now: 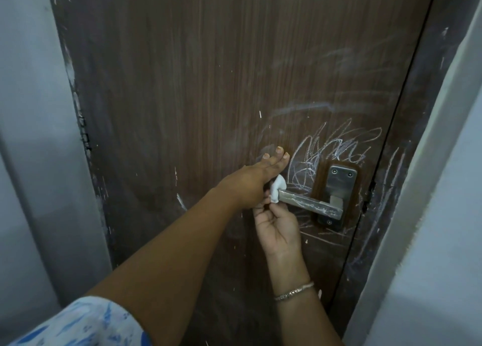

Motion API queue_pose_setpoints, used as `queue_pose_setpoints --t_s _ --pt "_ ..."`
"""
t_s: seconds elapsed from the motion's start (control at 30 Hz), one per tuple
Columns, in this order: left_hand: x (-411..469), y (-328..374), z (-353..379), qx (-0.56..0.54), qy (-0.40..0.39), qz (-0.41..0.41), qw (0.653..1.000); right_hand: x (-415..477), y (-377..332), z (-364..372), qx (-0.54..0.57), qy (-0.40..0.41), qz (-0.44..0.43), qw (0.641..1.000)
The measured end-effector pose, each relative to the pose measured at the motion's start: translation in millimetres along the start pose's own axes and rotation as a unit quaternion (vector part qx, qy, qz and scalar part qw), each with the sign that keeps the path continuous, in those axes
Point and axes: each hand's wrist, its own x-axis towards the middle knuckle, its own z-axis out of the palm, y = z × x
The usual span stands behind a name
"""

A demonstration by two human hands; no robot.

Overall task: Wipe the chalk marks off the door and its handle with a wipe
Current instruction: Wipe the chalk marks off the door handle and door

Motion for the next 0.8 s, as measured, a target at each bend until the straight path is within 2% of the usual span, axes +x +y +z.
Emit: queue_pose_setpoints --t_s 0.1,0.27,0.43,0.6,0.7,0.73,0.8 --pt "0 3 -2 0.014 -0.005 -0.006 1.0 3 3 -8 0.026 -0.032 -0.002 0.999" --pt "-1 4 -4 0.008 -0.018 -0.013 1.0 -1 4 -20 0.008 -0.017 0.018 1.0" --pt "1 1 0 0.01 -0.01 -0.012 1.0 2 -7 -7 -0.022 0.035 -0.001 0.999" --pt "1 1 -1 0.0 -0.01 -0.016 1.0 -9 -3 -17 -0.029 -0.003 0.02 0.999" --pt "0 3 0 -0.007 -0.004 -0.018 1.0 -20 -3 -26 -0.099 0.042 0.036 0.994" --pt "0 2 1 -0.006 -0.002 -0.018 1.0 -28 -4 -27 -0.148 0.066 0.03 0.986" --pt "1 1 1 -0.005 0.001 -0.018 1.0 -47 -8 -24 -0.271 0.063 -0.004 0.96"
